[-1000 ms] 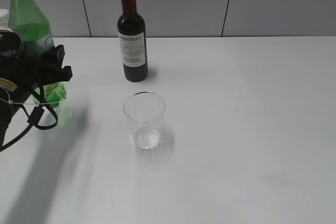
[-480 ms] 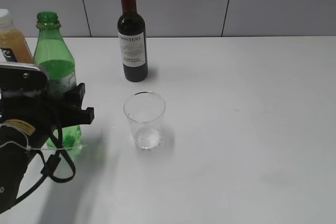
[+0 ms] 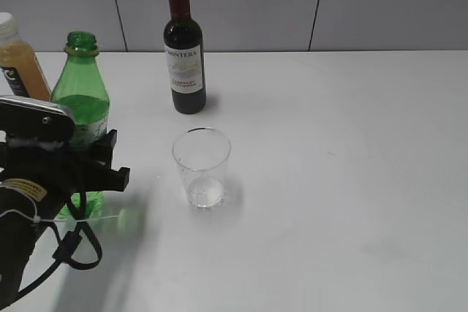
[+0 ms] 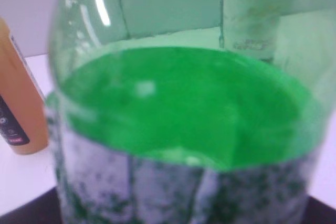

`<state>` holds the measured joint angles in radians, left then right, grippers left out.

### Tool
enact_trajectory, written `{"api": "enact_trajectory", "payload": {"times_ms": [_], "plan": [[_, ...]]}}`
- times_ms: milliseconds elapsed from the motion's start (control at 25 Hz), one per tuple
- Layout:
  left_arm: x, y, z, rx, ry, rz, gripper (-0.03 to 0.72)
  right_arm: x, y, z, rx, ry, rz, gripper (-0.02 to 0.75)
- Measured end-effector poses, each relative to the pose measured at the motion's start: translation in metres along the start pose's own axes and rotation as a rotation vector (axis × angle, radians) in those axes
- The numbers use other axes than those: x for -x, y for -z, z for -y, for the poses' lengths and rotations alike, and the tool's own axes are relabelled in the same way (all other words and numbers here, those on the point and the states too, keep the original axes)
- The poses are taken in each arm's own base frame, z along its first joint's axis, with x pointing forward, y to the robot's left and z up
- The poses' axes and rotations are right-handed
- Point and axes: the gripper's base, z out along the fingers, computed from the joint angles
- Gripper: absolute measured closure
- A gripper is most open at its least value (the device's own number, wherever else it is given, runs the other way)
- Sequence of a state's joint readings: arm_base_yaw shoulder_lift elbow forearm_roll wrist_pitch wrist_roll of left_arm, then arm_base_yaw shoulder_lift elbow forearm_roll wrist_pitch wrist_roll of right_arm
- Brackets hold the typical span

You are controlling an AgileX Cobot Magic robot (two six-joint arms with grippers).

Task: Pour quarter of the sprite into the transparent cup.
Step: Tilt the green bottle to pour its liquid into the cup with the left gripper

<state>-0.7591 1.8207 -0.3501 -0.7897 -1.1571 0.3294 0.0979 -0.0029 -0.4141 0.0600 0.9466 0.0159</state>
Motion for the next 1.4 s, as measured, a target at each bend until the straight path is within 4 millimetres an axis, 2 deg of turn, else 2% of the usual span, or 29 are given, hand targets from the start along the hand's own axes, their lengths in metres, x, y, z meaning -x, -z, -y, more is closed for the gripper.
{"api": "enact_trajectory", "payload": {"times_ms": [600, 840, 1040, 1400], "plan": [[0.000, 0.000, 0.000, 0.000, -0.217, 0.000, 0.225, 0.000, 0.000, 0.000, 0.001, 0.000, 0.000, 0.144], [0.000, -0.007, -0.012, 0.034, -0.258, -0.007, 0.225, 0.000, 0.000, 0.000, 0.001, 0.000, 0.000, 0.144], [0.001, -0.012, -0.017, 0.036, -0.403, -0.003, 0.225, 0.000, 0.000, 0.000, 0.001, 0.000, 0.000, 0.144], [0.008, -0.016, -0.011, -0.002, -0.573, 0.043, 0.225, 0.000, 0.000, 0.000, 0.001, 0.000, 0.000, 0.144]]}}
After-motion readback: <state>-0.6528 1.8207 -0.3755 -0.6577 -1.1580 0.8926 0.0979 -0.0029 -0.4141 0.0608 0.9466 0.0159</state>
